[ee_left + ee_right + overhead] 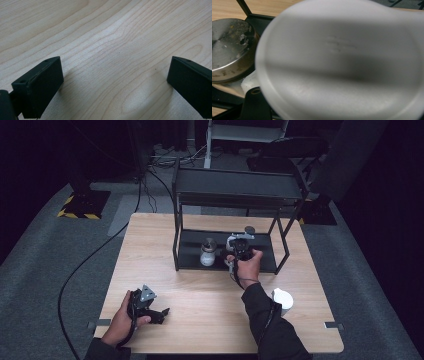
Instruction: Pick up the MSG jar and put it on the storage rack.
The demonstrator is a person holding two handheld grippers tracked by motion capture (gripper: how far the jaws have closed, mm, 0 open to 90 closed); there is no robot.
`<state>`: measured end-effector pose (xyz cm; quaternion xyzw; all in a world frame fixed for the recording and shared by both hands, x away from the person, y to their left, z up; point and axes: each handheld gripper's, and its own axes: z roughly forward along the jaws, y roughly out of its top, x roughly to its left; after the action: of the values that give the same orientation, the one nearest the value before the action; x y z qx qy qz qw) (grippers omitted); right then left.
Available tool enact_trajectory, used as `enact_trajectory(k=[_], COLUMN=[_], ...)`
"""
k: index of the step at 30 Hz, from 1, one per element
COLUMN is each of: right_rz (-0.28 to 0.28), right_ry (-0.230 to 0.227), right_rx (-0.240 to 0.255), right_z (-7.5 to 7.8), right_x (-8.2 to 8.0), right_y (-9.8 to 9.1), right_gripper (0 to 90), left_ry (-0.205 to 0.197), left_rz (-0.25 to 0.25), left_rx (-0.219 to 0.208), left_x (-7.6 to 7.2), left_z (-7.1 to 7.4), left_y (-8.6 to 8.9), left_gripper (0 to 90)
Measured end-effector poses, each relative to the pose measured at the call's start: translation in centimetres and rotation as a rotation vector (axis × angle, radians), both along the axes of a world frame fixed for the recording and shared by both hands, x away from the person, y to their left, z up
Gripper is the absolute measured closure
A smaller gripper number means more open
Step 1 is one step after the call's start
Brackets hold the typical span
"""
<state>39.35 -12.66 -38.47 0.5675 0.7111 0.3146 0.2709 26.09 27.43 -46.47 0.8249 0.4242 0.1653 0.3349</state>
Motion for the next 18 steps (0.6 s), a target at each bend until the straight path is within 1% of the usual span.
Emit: enact_trajectory(k=[5,10,15,18], right_rz=[0.003,-0.004,0.0,-0.006], right_ry=[0.006,0.016,0.01,0.014], right_rx=[0.005,0.0,-0.003,0.002], right_z=[-0.23,-0.53,-0.73,-0.69], right_x=[0.37,0.74,0.81,0.87], right_y=[-0.05,-0.23,-0.33,-0.37], right_gripper=[30.1,30.2,30.2,30.1], left_ry=[0.0,0.0,0.0,0.0], left_rz=[0.0,0.0,0.0,0.0], left_rx=[0.0,0.0,0.0,0.0], left_x=[-0.01,0.0,-0.01,0.0], left_z=[0.0,0.0,0.0,0.0], left_y=[0.0,0.0,0.0,0.0], left_gripper=[0.4,0.4,0.4,0.4])
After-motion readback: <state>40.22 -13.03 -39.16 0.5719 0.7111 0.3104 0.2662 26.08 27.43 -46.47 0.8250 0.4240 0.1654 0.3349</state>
